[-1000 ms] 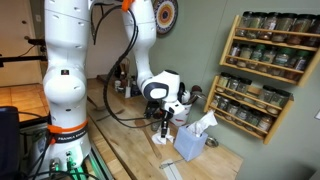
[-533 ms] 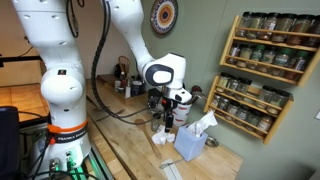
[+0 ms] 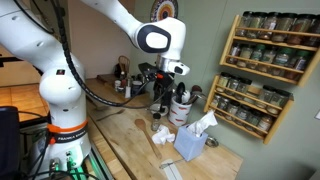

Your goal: Pick up one sheet of tissue from the blue tissue box and put it on the kitchen counter

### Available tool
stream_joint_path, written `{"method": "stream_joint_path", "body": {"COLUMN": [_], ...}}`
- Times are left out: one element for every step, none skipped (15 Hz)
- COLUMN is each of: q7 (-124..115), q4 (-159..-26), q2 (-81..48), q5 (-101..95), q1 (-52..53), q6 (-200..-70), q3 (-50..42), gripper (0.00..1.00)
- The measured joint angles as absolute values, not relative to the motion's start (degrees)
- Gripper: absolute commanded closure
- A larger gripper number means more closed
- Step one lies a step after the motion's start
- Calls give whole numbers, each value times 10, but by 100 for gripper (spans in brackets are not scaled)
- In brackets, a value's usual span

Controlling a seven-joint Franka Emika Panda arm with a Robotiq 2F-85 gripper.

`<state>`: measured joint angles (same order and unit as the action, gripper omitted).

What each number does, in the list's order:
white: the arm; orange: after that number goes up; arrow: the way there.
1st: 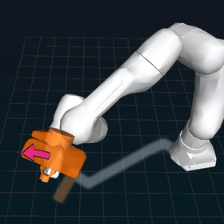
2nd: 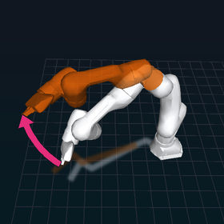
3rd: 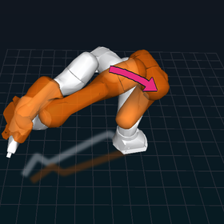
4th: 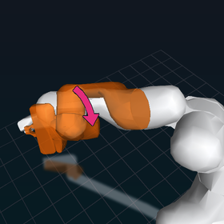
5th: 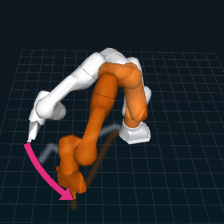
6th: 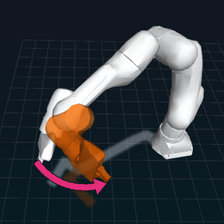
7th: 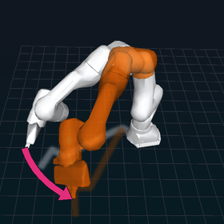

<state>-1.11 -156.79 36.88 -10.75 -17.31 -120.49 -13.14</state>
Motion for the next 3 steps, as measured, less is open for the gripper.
{"method": "stream_joint_path", "body": {"q7": [14,42,72], "q4": [-1576,-1578,-1574], "q2": [400,426,449], "q5": [-111,-113,-113], "q1": [-174,-172,-171], "q6": [-1181,-1149,-1116], "q3": [-129,-127,-126], "gripper": [0,0,0]}}
